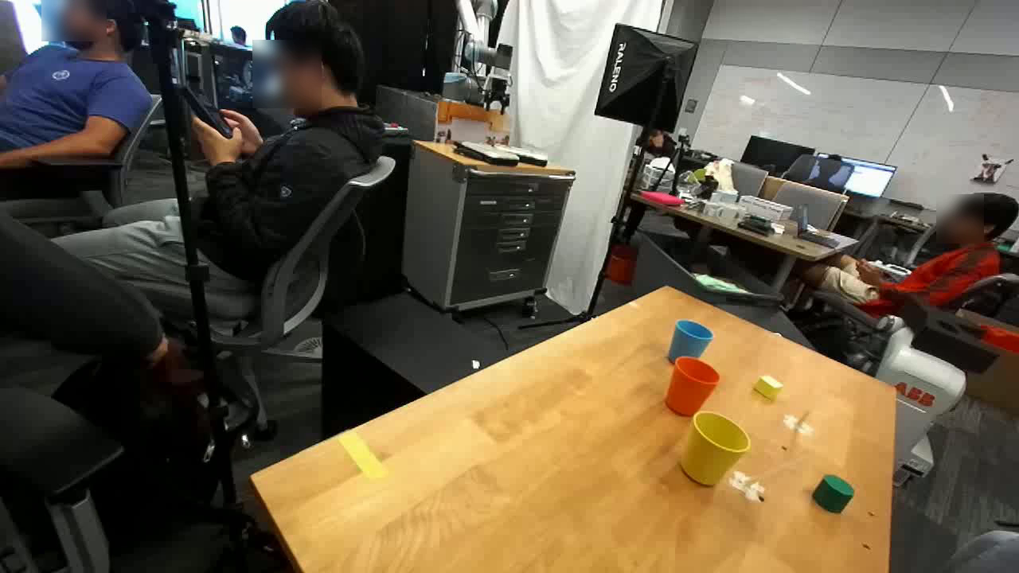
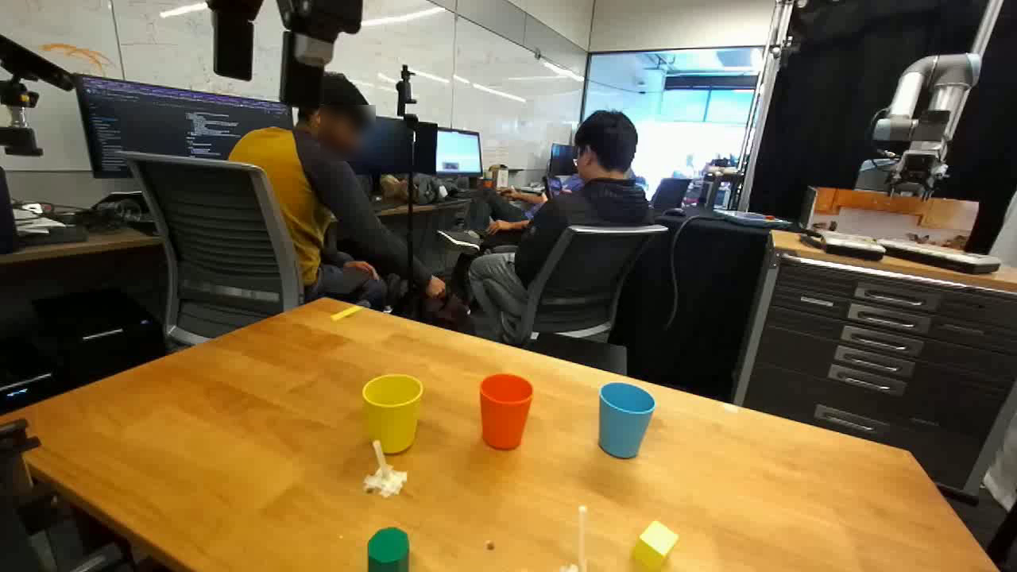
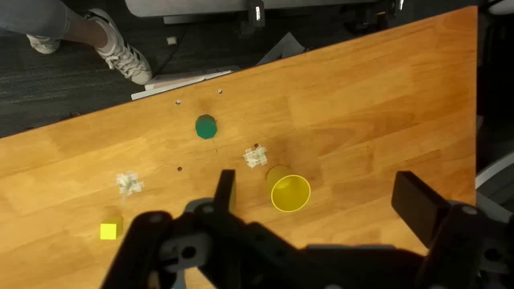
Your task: Stack up the cups
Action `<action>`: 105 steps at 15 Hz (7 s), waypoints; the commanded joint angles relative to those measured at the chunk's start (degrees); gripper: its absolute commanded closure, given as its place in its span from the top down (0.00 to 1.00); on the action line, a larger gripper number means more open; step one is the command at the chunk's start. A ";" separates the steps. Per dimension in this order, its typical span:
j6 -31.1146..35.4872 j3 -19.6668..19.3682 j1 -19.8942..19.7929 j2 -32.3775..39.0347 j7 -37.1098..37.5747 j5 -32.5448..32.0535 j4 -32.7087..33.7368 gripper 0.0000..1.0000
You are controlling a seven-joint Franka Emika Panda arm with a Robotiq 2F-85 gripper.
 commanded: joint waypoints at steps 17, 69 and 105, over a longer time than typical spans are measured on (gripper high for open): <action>-0.06 1.16 -1.39 0.18 -0.63 0.67 0.64 1.00; 40.22 15.65 -3.03 51.95 -2.51 9.47 14.50 1.00; 51.16 18.72 -2.06 63.57 1.77 0.21 15.17 0.22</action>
